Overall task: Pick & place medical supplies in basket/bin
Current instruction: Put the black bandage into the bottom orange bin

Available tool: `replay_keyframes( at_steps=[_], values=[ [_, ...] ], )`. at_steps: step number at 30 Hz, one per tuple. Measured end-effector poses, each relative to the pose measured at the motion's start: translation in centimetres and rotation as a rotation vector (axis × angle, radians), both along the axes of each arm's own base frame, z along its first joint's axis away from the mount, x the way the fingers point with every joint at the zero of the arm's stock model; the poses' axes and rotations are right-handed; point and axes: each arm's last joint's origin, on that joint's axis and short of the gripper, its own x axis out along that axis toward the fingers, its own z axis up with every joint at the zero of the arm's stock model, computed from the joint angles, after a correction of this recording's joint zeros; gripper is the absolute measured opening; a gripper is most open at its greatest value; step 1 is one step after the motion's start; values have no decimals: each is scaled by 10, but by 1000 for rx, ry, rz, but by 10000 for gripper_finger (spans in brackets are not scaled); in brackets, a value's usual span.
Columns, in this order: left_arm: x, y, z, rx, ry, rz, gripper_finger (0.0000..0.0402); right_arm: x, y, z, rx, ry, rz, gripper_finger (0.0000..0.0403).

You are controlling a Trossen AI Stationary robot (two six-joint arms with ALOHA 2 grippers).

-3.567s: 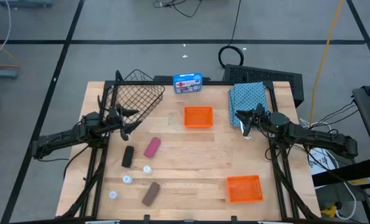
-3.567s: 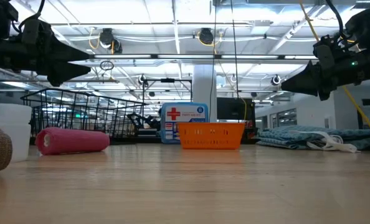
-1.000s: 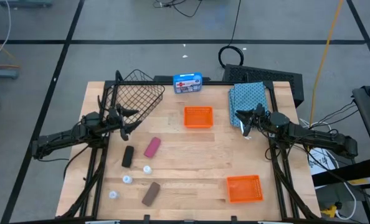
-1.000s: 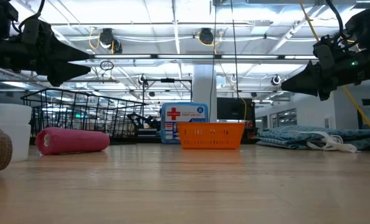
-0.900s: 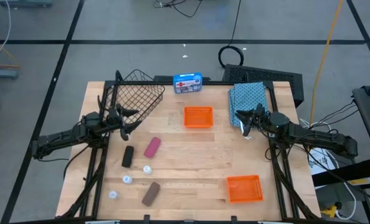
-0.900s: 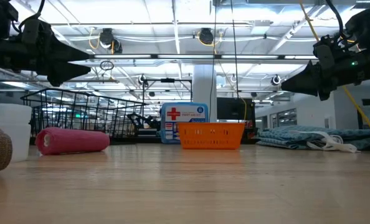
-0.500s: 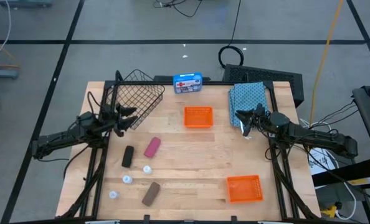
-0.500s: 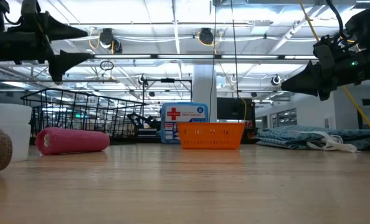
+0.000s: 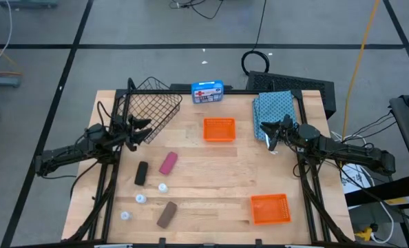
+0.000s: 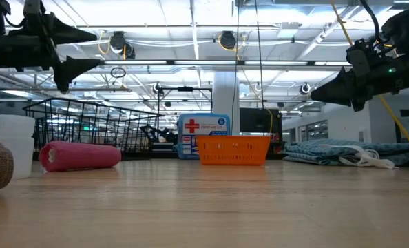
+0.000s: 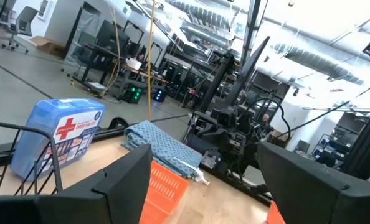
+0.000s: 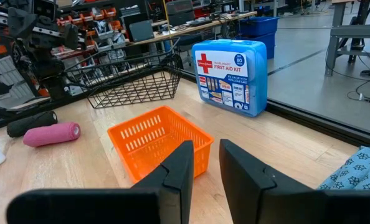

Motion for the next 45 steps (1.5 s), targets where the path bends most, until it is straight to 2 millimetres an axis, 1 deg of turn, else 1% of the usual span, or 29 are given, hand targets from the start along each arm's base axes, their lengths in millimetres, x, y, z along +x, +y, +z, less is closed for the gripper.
replay_keyframes(
  at_steps=[7, 11, 14, 16, 18, 21, 23, 26, 29, 31, 33, 36, 40, 43, 45],
  values=[
    [0, 0, 1, 1, -6, -5, 301, 0, 0, 0, 0, 0, 0, 71],
    [0, -4, 3, -40, -33, -115, 301, 0, 0, 0, 0, 0, 0, 71],
    [-2, -9, 17, -60, -56, -214, 301, 0, 0, 0, 0, 0, 0, 71],
    [-4, -13, 30, -75, -19, -248, 301, 0, 0, 0, 0, 0, 0, 71],
    [-4, -16, 39, -118, 103, -259, 301, 0, 0, 0, 0, 0, 0, 71],
    [-2, -19, 51, -221, 339, -244, 301, 0, 0, 0, 0, 0, 0, 71],
    [3, -22, 57, -300, 508, -244, 301, 0, 0, 0, 0, 0, 0, 71],
    [17, -30, 60, -403, 740, -272, 301, 0, 0, 0, 0, 0, 0, 71],
    [35, -43, 56, -493, 945, -343, 301, 0, 0, 0, 0, 0, 0, 71],
    [47, -53, 51, -539, 1055, -415, 301, 0, 0, 0, 0, 0, 0, 71],
    [56, -64, 42, -583, 1160, -445, 301, 0, 0, 0, 0, 0, 0, 71],
    [60, -77, 27, -666, 1301, -388, 301, 0, 0, 0, 0, 1, 1, 71],
    [53, -87, 13, -802, 1457, -161, 301, 0, 0, 0, 0, 0, 0, 71],
    [43, -91, 7, -874, 1499, 47, 301, 0, 0, 0, 0, 0, 0, 71],
    [39, -94, 6, -918, 1485, 160, 301, 0, 0, 0, 0, 0, 0, 71]
  ],
)
